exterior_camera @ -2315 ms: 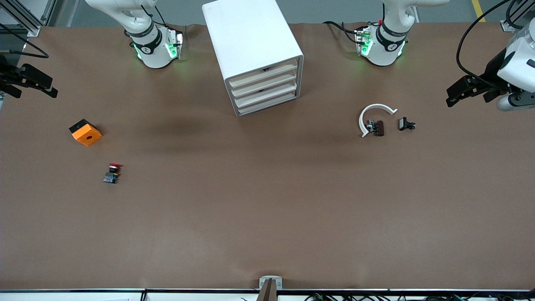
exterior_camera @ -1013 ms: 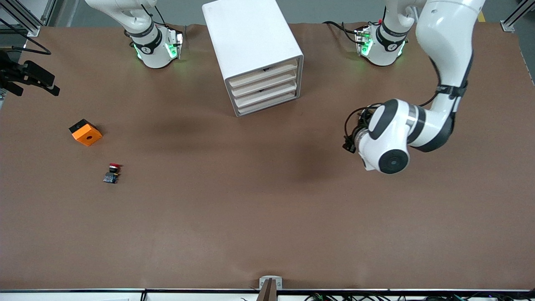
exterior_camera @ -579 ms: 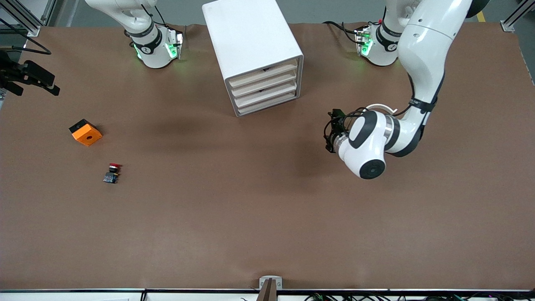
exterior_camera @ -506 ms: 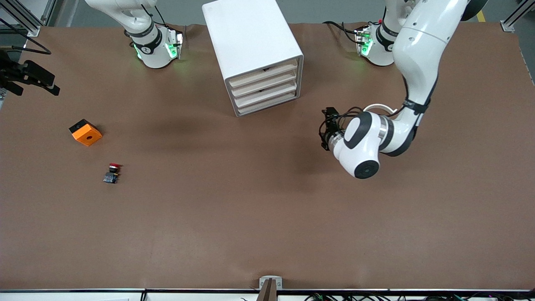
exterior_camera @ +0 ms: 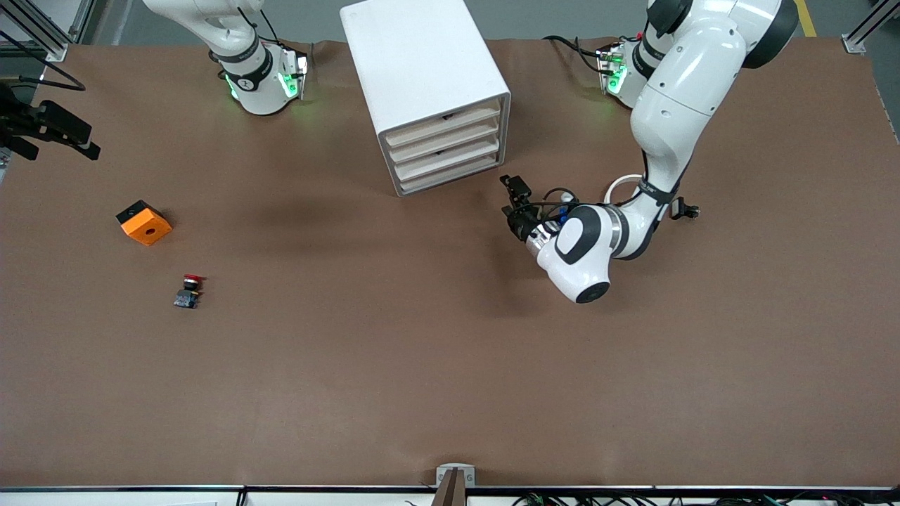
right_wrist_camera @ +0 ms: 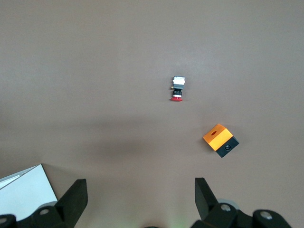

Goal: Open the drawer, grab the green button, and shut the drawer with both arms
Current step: 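Grasp the top drawer front with the left gripper and pull outward, then pull the drawer fully open and release it with the left gripper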

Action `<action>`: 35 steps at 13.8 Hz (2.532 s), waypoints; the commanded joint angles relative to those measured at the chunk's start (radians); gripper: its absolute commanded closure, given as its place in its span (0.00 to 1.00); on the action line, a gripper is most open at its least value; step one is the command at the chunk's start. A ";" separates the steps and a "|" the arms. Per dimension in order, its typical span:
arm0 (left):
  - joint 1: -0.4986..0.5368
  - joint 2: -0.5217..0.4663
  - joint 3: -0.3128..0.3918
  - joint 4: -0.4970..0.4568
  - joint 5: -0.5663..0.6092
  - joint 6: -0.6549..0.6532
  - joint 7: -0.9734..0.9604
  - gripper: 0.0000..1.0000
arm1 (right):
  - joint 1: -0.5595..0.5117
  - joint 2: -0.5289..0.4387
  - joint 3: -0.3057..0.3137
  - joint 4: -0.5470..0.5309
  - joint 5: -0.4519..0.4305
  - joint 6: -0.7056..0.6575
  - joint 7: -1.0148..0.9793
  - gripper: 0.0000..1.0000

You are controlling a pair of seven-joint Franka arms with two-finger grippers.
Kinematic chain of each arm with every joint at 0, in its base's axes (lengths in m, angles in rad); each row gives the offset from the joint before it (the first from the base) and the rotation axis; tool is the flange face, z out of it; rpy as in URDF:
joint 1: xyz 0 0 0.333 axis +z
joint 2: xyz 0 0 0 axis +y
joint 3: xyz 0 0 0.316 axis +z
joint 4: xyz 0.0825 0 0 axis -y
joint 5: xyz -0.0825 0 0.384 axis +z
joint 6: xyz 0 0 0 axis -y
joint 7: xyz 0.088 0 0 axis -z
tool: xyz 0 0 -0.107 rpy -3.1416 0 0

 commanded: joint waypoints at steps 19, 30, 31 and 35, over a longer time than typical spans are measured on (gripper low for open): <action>-0.170 0.076 0.012 0.011 -0.216 -0.011 -0.084 0.98 | -0.001 0.005 -0.008 0.032 -0.008 -0.019 0.014 0.00; -0.046 0.100 0.079 0.175 -0.226 -0.005 -0.082 0.97 | -0.068 0.222 -0.015 0.090 -0.015 -0.016 -0.045 0.00; -0.039 0.100 0.079 0.182 -0.226 -0.002 -0.079 0.95 | -0.080 0.241 -0.015 0.094 -0.020 -0.014 -0.055 0.00; -0.036 0.111 0.101 0.218 -0.228 0.020 -0.058 0.40 | -0.071 0.246 -0.007 0.104 -0.011 -0.019 0.017 0.00</action>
